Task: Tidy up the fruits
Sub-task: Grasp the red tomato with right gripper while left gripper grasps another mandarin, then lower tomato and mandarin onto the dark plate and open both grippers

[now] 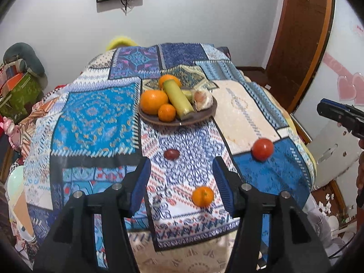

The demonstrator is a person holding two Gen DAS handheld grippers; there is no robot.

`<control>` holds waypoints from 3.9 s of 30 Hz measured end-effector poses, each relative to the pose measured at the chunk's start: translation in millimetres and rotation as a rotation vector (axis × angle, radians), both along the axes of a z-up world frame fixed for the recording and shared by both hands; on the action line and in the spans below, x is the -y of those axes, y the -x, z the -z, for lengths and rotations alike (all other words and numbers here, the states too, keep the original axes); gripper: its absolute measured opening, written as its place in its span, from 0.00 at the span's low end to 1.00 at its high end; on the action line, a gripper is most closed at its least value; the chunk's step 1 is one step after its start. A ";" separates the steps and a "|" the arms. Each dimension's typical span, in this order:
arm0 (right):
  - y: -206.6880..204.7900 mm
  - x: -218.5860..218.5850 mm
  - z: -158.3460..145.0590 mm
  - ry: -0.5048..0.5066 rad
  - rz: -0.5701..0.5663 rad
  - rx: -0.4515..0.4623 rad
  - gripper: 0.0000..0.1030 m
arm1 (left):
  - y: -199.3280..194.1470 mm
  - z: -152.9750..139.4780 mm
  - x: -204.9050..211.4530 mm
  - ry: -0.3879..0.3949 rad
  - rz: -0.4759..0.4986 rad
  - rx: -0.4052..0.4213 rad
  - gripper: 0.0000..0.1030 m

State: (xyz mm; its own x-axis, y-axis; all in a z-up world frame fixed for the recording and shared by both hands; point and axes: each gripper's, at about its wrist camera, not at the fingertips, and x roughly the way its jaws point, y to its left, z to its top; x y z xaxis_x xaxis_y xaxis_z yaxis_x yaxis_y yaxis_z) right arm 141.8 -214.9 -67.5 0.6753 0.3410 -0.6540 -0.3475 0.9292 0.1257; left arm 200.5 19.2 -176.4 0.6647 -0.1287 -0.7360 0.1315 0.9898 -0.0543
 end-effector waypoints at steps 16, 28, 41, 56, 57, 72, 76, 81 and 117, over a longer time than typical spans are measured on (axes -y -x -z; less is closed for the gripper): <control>-26.8 -7.6 70.8 -0.039 -0.008 -0.185 0.54 | -8.6 64.7 24.9 0.012 0.050 -0.151 0.54; -51.2 -18.7 118.6 -0.002 -0.028 -0.316 0.53 | -19.5 93.1 28.3 0.035 0.077 -0.216 0.34; -55.6 -18.9 122.9 0.037 -0.030 -0.305 0.43 | -28.5 83.2 24.3 0.039 0.053 -0.180 0.33; -63.4 -38.3 71.8 0.028 -0.044 -0.142 0.42 | -53.2 36.6 1.6 0.050 -0.003 -0.061 0.33; -64.5 -39.9 68.5 0.023 -0.047 -0.133 0.42 | -56.7 34.3 -0.1 0.050 -0.005 -0.055 0.33; -95.5 -69.3 40.6 -0.030 -0.091 -0.040 0.42 | -110.1 20.9 -14.3 0.018 -0.028 0.006 0.33; -106.5 -74.8 42.7 -0.038 -0.097 -0.041 0.42 | -123.4 21.4 -19.0 0.024 -0.031 0.010 0.33; -121.2 -82.7 47.3 -0.039 -0.106 -0.043 0.42 | -138.7 20.8 -19.5 0.022 -0.024 0.020 0.33; -158.7 -109.3 90.8 -0.032 -0.174 -0.102 0.47 | -184.6 39.6 -10.7 -0.004 -0.040 0.003 0.45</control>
